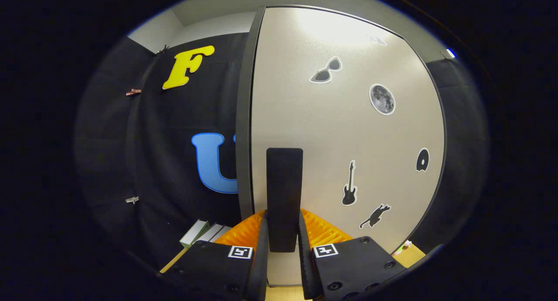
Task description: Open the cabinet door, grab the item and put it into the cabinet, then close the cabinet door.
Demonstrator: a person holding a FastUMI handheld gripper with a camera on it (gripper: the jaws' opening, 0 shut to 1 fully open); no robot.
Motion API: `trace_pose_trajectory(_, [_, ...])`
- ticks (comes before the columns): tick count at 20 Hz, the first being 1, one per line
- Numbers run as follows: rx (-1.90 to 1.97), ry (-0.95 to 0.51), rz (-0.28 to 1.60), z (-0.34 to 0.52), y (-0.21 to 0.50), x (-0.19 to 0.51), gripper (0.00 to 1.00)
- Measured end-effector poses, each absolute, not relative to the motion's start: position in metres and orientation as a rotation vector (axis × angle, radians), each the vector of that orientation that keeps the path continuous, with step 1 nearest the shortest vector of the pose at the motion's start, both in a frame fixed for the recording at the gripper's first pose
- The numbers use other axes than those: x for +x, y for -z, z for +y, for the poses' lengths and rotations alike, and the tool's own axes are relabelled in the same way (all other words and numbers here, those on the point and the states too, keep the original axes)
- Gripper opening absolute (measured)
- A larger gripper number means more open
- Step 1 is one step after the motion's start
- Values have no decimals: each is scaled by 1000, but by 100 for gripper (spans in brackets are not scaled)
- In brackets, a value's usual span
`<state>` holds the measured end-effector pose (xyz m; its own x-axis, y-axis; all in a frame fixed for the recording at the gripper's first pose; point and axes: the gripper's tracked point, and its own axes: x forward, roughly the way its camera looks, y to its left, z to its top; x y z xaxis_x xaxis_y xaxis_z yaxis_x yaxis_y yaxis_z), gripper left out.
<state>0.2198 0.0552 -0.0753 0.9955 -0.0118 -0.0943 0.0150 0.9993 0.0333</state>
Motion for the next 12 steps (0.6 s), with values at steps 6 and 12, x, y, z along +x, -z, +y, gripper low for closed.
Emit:
trace_pose_trajectory(6, [22, 40, 127, 55, 78, 215, 13])
trace_pose_trajectory(12, [35, 19, 137, 53, 76, 195, 13])
